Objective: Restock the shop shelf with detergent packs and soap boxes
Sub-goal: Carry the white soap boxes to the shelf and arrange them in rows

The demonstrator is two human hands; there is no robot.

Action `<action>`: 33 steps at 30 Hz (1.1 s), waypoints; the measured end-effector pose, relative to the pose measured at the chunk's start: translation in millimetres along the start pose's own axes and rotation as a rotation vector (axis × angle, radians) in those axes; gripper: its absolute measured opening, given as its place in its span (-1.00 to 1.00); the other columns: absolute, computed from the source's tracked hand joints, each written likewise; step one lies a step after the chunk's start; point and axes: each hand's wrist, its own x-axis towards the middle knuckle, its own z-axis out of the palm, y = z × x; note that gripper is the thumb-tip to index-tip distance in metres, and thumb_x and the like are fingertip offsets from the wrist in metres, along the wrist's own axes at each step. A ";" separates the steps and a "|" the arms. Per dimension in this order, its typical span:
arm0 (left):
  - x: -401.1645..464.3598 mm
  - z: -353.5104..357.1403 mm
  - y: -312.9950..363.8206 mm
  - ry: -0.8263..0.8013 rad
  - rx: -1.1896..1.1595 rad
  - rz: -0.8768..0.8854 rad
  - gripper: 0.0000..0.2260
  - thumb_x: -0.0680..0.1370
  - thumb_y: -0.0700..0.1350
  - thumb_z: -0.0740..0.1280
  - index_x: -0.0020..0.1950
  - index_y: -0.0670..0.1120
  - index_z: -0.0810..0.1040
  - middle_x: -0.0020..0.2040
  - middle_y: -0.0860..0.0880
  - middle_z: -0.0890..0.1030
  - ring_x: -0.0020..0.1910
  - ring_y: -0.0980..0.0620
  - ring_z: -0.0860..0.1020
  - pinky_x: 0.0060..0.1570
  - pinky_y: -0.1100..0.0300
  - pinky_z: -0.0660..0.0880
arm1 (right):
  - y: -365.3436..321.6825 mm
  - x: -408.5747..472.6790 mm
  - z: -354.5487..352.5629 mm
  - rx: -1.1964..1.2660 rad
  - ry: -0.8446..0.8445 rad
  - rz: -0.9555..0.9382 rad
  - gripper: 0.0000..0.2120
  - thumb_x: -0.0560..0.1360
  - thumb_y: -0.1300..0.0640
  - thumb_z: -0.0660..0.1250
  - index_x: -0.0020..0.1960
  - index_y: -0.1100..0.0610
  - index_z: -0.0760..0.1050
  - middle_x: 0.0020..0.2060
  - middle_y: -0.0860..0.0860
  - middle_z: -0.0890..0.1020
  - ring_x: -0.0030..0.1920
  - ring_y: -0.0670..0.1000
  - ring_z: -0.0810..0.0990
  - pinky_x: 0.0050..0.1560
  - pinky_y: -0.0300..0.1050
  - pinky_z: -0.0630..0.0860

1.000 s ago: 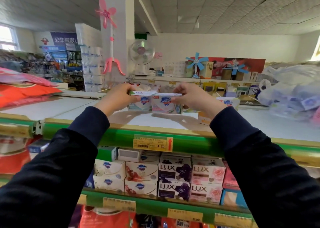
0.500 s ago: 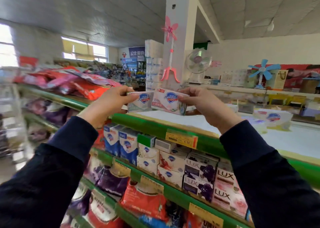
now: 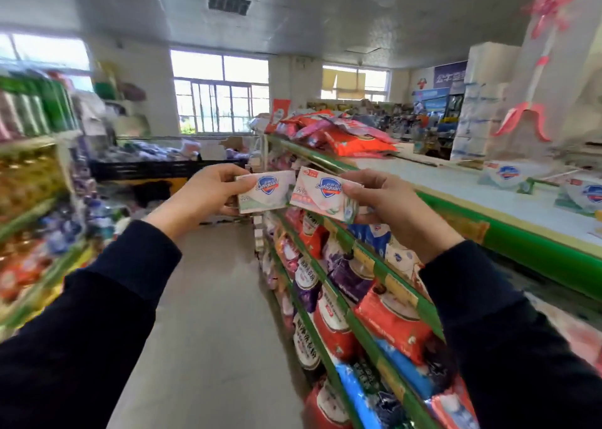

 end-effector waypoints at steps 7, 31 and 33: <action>-116.1 -128.5 -10.2 0.256 0.152 -0.132 -0.82 0.62 -0.02 0.39 0.17 -0.06 0.64 0.04 -0.04 0.72 -0.01 0.03 0.67 -0.05 0.03 0.65 | -30.3 -11.7 127.2 0.095 -0.263 -0.076 -0.78 0.61 0.12 0.39 0.24 0.05 0.63 0.05 0.05 0.76 0.03 0.07 0.74 -0.06 -0.04 0.69; -643.2 -449.5 79.4 1.128 0.656 -0.414 -0.87 0.58 0.02 0.45 0.11 0.08 0.61 -0.02 0.02 0.72 -0.02 -0.03 0.67 -0.08 0.03 0.64 | -239.1 -306.9 603.1 0.476 -1.055 -0.396 -0.79 0.63 0.09 0.36 0.23 -0.07 0.63 0.23 -0.05 0.67 0.00 -0.24 0.68 -0.23 -0.36 0.55; -658.6 -463.5 87.1 1.153 0.726 -0.436 -0.81 0.58 0.02 0.44 0.15 0.02 0.61 0.03 -0.05 0.70 0.02 -0.12 0.66 -0.01 -0.09 0.61 | -249.7 -322.3 623.4 0.512 -1.045 -0.418 -0.80 0.63 0.09 0.36 0.21 -0.09 0.64 0.20 -0.06 0.68 -0.02 -0.24 0.69 -0.24 -0.35 0.55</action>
